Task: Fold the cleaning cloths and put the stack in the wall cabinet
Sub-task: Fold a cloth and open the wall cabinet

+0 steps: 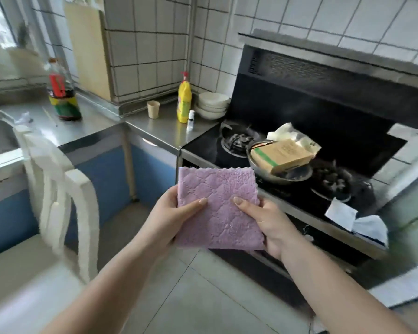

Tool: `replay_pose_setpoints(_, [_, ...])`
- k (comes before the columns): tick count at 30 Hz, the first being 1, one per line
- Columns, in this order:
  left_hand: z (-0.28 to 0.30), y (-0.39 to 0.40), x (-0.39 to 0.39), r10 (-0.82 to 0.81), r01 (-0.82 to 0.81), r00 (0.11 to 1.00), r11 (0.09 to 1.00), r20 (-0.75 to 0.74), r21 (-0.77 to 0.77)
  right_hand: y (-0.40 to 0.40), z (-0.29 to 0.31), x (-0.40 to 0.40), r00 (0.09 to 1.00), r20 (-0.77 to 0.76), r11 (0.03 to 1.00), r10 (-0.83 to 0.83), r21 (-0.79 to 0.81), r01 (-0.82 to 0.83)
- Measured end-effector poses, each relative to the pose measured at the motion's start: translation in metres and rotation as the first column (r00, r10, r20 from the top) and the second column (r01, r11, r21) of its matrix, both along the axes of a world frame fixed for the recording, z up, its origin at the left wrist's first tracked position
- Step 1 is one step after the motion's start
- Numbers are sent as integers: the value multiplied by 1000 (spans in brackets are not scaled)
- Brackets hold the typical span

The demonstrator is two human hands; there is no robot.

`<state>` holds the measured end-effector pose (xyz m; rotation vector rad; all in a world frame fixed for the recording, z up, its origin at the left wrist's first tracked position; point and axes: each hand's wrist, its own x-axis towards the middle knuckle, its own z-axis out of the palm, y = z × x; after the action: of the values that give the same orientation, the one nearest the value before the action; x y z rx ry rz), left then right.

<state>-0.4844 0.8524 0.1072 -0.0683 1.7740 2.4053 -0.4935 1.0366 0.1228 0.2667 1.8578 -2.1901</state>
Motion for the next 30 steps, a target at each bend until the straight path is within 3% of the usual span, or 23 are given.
replay_pose_setpoints(8, [67, 129, -101, -229, 228, 959, 973, -165, -27, 127, 69, -45, 961, -198, 981, -194, -19, 194])
replay_pose_setpoints(20, [220, 247, -277, -352, 362, 761, 927, -545, -95, 225, 211, -181, 700, -579, 868, -417, -27, 495])
replay_pose_setpoints(25, [297, 274, -343, -351, 230, 627, 936, -696, -265, 244, 278, -226, 558, -702, 800, -443, -29, 599])
replay_pose_setpoints(30, [371, 305, -406, -192, 25, 474, 978, -859, -205, 269, 323, -255, 449, -775, 745, -444, -42, 665])
